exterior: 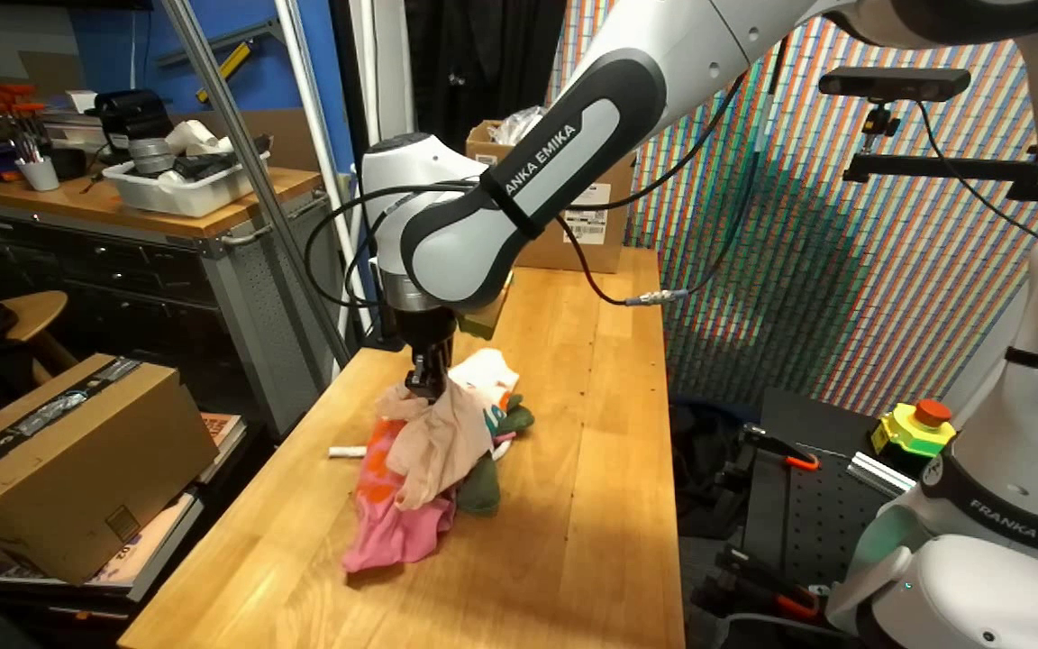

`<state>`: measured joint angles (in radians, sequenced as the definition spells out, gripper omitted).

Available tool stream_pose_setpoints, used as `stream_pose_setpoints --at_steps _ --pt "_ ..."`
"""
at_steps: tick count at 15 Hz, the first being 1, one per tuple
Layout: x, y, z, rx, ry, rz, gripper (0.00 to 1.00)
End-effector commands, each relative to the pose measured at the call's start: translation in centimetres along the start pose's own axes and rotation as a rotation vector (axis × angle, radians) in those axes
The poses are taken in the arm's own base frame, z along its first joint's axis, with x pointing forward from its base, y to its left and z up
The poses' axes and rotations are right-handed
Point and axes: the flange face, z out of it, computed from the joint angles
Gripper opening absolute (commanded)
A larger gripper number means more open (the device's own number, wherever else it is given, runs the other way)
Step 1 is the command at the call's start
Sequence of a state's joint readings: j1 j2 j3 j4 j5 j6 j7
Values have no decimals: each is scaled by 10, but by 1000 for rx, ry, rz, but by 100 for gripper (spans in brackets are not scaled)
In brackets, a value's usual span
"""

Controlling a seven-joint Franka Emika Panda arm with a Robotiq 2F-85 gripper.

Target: Move the peach colored shirt and the turnip plushie to the right then move the pink shirt closer to you

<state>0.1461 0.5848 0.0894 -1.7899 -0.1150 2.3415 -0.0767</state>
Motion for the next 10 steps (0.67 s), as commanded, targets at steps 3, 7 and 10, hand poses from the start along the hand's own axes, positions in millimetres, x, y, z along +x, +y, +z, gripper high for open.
stream_pose_setpoints --at_steps 3,7,10 --pt "-4 13 -54 -50 46 13 3" --pt "-2 32 -110 -122 152 47 3" --pt "-3 48 -157 -184 233 92 3"
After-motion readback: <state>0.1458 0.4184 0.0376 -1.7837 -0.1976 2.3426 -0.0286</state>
